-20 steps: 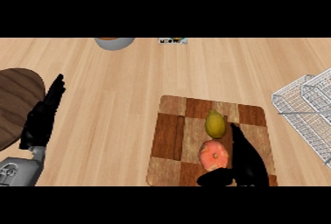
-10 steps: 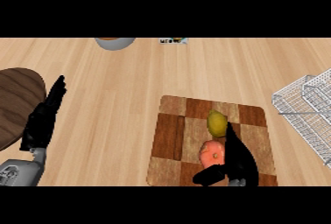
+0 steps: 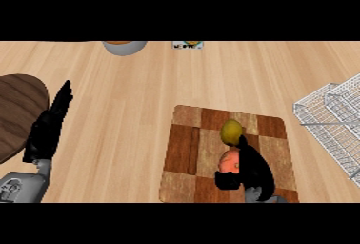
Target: Pick the squash from the cutting board and place it in the tiered basket
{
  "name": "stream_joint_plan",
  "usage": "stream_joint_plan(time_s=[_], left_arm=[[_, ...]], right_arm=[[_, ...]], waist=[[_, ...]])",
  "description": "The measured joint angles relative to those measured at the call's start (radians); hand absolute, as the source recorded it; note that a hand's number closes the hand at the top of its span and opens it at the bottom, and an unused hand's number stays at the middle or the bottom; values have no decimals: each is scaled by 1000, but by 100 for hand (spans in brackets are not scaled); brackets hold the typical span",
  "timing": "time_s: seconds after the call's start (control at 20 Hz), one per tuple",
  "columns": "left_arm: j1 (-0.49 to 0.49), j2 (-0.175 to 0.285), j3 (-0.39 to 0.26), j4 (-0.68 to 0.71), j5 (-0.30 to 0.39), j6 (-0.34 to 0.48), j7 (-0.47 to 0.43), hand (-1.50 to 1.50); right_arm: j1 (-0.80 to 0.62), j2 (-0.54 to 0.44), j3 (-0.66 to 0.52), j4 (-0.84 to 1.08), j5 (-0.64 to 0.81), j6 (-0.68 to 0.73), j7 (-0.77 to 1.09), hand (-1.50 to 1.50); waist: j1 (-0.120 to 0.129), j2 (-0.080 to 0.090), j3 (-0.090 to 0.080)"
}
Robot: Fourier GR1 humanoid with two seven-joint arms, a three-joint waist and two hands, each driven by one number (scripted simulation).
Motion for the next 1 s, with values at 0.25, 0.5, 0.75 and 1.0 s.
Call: stream_joint_plan(time_s=[0.25,0.5,0.75,1.0], left_arm=[[-1,-6,16,4,-11,-5,-2,0],[-8,-10,31,-3,-19,-18,19,0],[-12,-20,37,12,-23,-30,2,0],[-30,-30,21,8,-32,-35,-3,0]], right_arm=[[-7,-8,14,3,46,28,-28,150],[-11,3,2,-26,13,2,-21,150],[-122,12,-65,26,44,-48,3,150],[-328,-11,-263,187,190,-100,3,150]], waist=[[-3,-1,1],[-3,2,5],[8,10,9],[43,27,8]])
